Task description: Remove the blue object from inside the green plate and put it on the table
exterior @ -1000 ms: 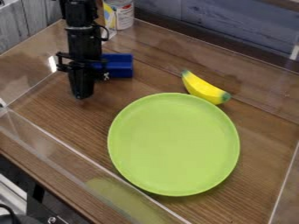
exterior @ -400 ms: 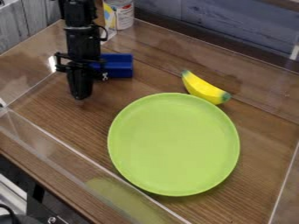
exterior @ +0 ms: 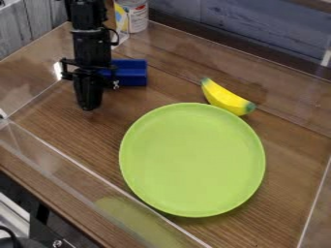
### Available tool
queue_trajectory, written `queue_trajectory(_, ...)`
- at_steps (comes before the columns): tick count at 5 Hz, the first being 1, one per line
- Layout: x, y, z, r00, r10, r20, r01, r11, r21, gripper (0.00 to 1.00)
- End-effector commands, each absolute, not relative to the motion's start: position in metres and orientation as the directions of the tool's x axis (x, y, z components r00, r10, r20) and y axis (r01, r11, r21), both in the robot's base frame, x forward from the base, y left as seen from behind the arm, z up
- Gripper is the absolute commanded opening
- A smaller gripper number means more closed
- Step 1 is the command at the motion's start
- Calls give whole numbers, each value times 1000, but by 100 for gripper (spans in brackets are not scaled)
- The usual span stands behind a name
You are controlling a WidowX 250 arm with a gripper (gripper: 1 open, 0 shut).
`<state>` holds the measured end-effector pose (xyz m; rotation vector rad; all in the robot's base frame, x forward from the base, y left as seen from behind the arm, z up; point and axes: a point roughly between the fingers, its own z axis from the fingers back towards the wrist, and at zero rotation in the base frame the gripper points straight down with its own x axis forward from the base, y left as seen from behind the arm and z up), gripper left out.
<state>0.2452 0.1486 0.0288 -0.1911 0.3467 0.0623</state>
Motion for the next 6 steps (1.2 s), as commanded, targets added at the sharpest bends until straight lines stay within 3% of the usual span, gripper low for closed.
queue_trajectory(1, 251, 155, 44, 954, 41, -298, -90, 984, -152, 0)
queue_trajectory(6, 251, 153, 47, 950, 29, -310, -82, 984, -160, 0)
